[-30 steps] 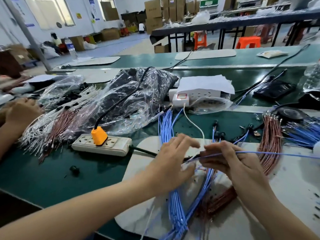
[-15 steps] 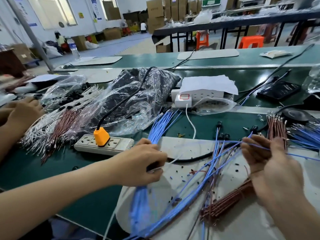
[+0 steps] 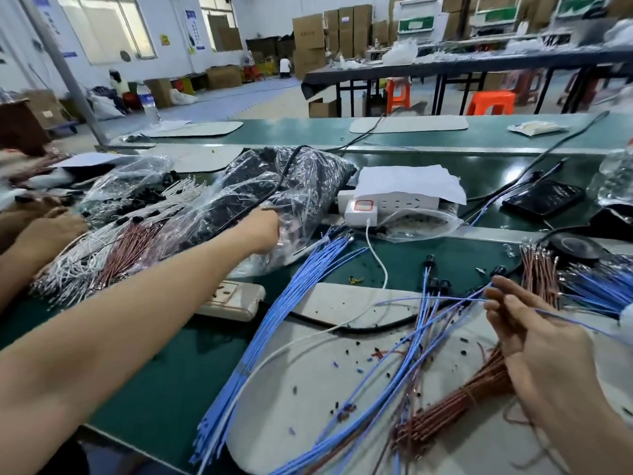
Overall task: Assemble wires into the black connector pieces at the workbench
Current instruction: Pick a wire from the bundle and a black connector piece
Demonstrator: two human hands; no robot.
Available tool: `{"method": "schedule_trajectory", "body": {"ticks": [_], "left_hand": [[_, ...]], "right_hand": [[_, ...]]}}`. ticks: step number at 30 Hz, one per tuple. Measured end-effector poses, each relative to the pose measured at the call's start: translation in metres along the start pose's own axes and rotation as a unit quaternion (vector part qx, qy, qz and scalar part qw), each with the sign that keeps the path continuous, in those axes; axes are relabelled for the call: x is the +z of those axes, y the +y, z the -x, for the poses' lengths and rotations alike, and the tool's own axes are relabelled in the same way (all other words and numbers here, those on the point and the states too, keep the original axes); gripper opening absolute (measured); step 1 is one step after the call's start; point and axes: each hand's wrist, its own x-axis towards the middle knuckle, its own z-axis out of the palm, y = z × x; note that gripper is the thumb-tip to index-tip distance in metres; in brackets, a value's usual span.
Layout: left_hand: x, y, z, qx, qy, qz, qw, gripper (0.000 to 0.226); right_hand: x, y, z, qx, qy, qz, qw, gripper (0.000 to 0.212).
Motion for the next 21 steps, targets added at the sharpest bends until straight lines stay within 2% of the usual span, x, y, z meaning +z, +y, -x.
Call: {"method": "schedule_trajectory", "body": {"ticks": [3, 6, 9, 12, 14, 17, 19, 21], "left_hand": [[0.019, -0.001, -0.013, -0.012, -0.023, 0.040, 0.999, 0.038], [0.029, 0.000, -0.019, -0.033, -0.011, 0.122, 0.992, 0.058], [0.032, -0.001, -0.024, -0.033, 0.021, 0.129, 0.991, 0.045], [0.032, 0.006, -0.021, -0.039, 0.064, 0.158, 0.985, 0.024], [0.032, 0.010, -0.019, -0.055, 0.074, 0.161, 0.983, 0.012], [0.028, 0.015, -0.018, -0.055, 0.061, 0.168, 0.982, 0.015], [0.025, 0.018, -0.017, -0.040, 0.055, 0.167, 0.984, 0.008], [0.024, 0.018, -0.017, -0.036, 0.060, 0.146, 0.987, 0.019]], "right_hand": [[0.001, 0.000, 0.001, -0.009, 0.000, 0.004, 1.000, 0.026], [0.002, -0.002, 0.002, 0.004, 0.000, -0.017, 1.000, 0.034], [0.005, -0.006, 0.002, 0.030, 0.023, -0.066, 0.997, 0.035], [0.003, -0.007, 0.001, 0.045, 0.013, -0.095, 0.994, 0.014], [0.002, -0.005, 0.000, 0.043, 0.003, -0.085, 0.995, 0.018], [0.004, -0.004, 0.002, 0.024, 0.011, -0.060, 0.998, 0.025], [0.004, -0.005, 0.004, 0.028, 0.018, -0.067, 0.997, 0.033], [0.004, -0.007, 0.004, 0.041, 0.028, -0.072, 0.996, 0.036]]}}
